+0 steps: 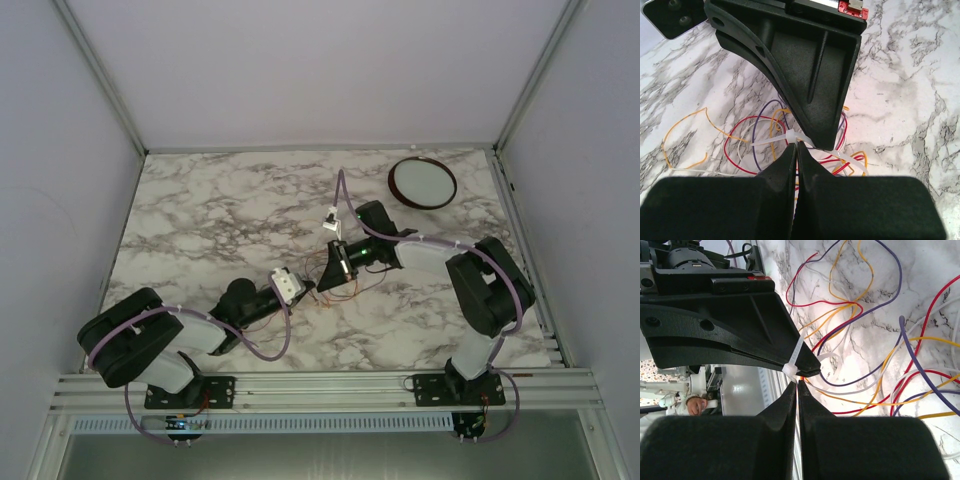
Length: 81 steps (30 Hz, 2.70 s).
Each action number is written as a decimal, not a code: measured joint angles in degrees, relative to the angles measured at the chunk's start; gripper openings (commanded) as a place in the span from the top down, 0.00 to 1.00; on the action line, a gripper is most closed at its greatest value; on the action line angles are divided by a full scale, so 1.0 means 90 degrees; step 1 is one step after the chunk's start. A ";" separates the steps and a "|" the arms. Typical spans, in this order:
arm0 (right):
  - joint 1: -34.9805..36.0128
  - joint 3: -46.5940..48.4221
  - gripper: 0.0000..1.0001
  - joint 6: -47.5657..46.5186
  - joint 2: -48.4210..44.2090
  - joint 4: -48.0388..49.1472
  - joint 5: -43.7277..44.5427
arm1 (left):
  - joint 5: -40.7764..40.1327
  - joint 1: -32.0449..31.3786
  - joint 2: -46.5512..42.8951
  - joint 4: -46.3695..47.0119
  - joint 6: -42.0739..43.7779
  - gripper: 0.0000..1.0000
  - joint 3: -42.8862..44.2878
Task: Zip-tie the wires
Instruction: Tie the cable at the center of the board.
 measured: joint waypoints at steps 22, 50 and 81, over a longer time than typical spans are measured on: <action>-0.0209 0.0457 0.76 -0.0289 0.0134 -0.0340 0.0481 | -0.0073 -0.0277 0.0000 -0.0469 0.0039 1.00 0.0005; 0.0209 0.0204 0.64 -0.0500 -0.0811 -0.0588 0.1477 | -0.0403 -0.0277 0.0000 -0.0629 -0.0359 1.00 0.0282; 0.0386 0.0204 0.96 -0.0646 -0.0755 -0.0845 0.1700 | -0.0410 -0.0277 0.0041 -0.0704 -0.0559 0.61 0.0325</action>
